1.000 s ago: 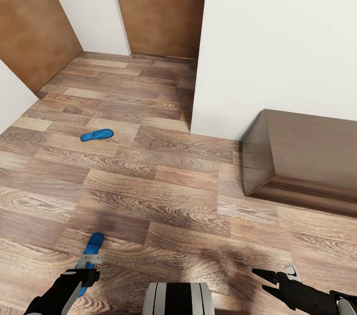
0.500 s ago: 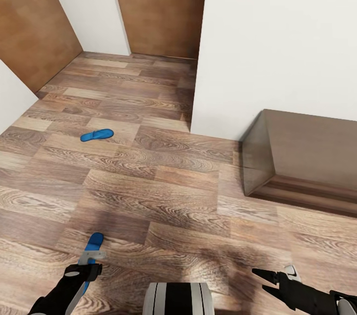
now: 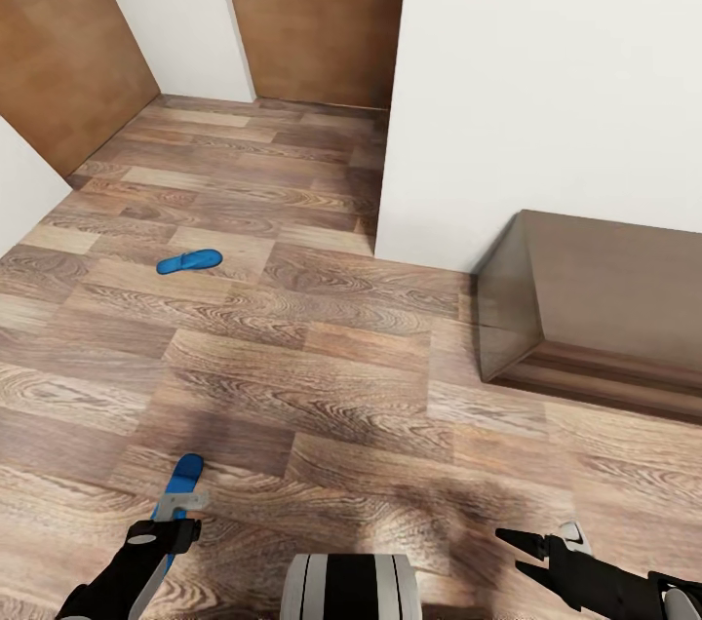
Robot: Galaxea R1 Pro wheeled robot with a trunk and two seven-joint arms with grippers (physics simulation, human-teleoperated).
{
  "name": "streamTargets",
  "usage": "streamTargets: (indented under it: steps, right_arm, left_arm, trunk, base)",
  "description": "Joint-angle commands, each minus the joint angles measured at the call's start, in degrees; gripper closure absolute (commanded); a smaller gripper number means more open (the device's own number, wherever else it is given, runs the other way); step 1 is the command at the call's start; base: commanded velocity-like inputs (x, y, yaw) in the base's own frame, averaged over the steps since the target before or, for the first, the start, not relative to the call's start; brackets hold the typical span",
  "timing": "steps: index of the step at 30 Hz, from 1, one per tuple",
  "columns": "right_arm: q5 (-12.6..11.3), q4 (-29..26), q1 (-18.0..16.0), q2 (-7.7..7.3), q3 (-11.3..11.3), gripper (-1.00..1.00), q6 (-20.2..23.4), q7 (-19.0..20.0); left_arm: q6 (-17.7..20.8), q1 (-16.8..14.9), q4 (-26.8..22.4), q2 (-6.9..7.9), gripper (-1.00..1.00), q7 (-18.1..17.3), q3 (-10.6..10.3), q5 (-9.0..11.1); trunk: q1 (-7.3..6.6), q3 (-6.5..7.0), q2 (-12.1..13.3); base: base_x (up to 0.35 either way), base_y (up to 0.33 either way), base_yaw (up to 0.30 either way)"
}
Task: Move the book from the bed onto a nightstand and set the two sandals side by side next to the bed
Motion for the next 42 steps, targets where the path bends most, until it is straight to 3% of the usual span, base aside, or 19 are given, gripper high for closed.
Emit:
streamTargets:
  steps: [1,12,19,42]
  right_arm:
    - [0.13,0.01,-0.03,0.00,-0.07,-1.00,0.24,0.26]
    - [0.13,0.01,-0.03,0.00,-0.07,-1.00,0.22,0.26]
    - [0.13,-0.02,-0.03,0.00,-0.07,-1.00,0.26,0.26]
    - [0.13,0.00,-0.03,0.00,-0.07,-1.00,0.23,0.26]
  left_arm:
    - [0.32,0.00,-0.11,-0.04,-1.00,-0.05,0.24,-0.59]
    - [0.32,0.00,-0.11,-0.04,-1.00,-0.04,0.28,-0.54]
    - [0.32,0.00,-0.11,-0.04,-1.00,-0.04,0.30,-0.54]
    - [0.32,0.00,-0.20,0.22,-1.00,-0.04,2.99,-0.63]
  trunk:
    - [0.01,-0.26,-0.03]
    - [0.30,-2.70,-0.17]
    - [0.38,-3.36,-0.21]
    - [0.38,-3.36,-0.21]
  base:
    - [0.000,0.000,0.000]
    - [0.000,0.000,0.000]
    - [0.000,0.000,0.000]
    - [0.000,0.066,0.000]
